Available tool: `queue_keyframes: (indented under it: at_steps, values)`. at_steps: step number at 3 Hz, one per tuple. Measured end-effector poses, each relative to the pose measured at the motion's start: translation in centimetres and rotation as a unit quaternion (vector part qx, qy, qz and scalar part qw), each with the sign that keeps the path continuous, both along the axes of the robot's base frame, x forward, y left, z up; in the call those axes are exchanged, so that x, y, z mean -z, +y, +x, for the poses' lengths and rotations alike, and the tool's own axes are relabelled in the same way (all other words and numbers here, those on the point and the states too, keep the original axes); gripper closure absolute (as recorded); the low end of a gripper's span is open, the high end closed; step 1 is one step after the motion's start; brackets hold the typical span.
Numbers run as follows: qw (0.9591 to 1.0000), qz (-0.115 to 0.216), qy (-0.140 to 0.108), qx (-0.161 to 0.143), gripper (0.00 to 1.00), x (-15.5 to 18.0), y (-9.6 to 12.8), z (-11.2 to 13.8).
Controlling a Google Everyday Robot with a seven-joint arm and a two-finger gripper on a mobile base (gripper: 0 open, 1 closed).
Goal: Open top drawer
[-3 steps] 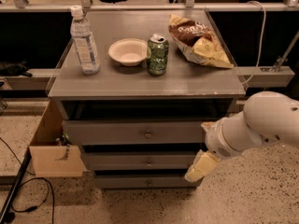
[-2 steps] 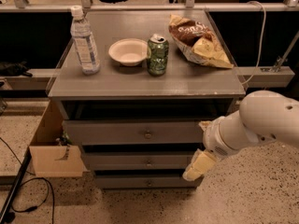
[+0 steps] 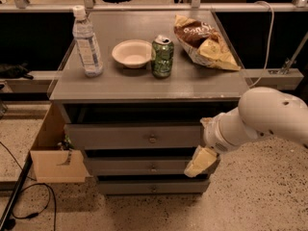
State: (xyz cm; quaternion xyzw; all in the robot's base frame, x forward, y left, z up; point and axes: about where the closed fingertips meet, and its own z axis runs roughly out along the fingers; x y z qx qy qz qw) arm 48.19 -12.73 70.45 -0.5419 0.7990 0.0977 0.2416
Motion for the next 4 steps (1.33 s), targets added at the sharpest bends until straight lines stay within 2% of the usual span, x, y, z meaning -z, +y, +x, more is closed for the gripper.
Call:
queue_keyframes:
  at_steps: [1, 2, 4]
  values:
    - [0.9998, 0.014, -0.015, 0.004, 0.00, 2.7, 0.2, 3.8]
    - [0.9998, 0.014, -0.015, 0.004, 0.00, 2.7, 0.2, 3.8]
    - [0.9993, 0.005, -0.037, 0.002, 0.00, 3.0, 0.8, 7.0]
